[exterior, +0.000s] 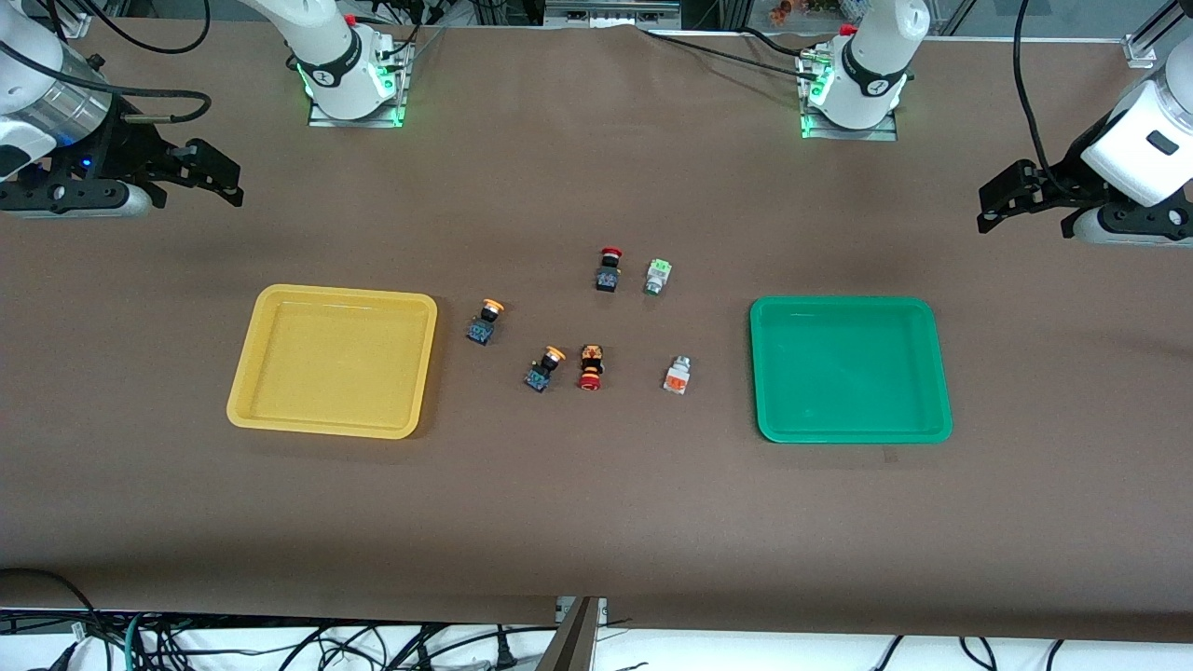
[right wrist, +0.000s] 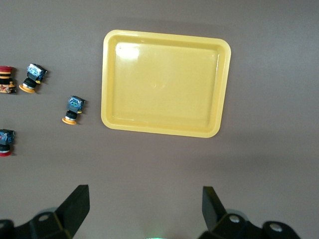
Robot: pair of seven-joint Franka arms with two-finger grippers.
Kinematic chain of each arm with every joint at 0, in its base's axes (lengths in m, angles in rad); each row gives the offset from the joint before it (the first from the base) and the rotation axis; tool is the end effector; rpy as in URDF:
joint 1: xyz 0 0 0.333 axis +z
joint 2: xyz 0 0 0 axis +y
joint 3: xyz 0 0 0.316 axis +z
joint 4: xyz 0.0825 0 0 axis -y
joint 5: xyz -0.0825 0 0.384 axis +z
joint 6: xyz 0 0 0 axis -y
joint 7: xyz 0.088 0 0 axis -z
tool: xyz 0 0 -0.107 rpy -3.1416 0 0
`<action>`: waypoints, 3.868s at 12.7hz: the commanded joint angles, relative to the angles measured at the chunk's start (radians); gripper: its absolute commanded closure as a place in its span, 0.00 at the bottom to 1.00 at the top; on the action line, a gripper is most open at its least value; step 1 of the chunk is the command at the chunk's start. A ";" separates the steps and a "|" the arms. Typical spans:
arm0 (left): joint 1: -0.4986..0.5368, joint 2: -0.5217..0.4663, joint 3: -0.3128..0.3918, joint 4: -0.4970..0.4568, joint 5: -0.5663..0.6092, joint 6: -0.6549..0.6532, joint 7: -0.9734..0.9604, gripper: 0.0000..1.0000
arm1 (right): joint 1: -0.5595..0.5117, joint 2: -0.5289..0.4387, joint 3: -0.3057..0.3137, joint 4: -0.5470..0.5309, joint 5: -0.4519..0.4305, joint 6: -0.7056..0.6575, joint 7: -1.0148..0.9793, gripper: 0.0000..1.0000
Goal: Place green and yellow buttons in trays
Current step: 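Move both grippers down onto two buttons between the trays, then close the right gripper on a blue button, the left on an orange one, then place the orange-terminal button in the green tray with the left gripper, then place the blue button in the yellow tray with the right gripper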
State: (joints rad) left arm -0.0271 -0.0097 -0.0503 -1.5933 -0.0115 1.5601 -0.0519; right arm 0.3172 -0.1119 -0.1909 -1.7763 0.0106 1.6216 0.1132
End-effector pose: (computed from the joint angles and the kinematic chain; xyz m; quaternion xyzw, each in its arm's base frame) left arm 0.5482 -0.0439 0.6183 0.9998 -0.0127 -0.0121 0.0047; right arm 0.5169 0.0618 0.5907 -0.9996 -0.0070 0.0242 0.0131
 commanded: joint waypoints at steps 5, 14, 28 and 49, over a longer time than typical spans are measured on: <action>-0.023 0.031 -0.011 0.007 -0.034 -0.011 -0.009 0.00 | 0.005 0.000 0.001 0.009 -0.012 -0.002 0.002 0.00; -0.310 0.514 -0.056 0.121 -0.045 0.493 -0.360 0.00 | 0.052 0.297 0.017 0.116 0.057 0.014 0.081 0.00; -0.455 0.778 -0.057 -0.027 0.107 0.922 -0.333 0.72 | 0.310 0.739 0.028 0.126 0.245 0.432 0.444 0.00; -0.165 0.439 -0.167 -0.005 0.071 0.218 0.005 0.00 | 0.245 0.779 -0.170 0.385 0.236 0.052 0.363 1.00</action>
State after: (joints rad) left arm -0.1749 0.4925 -0.1529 -1.5854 0.0713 1.8131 0.0465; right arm 0.6224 0.6573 -0.3434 -1.4257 0.2532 1.7390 0.5708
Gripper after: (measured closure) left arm 0.000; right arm 0.590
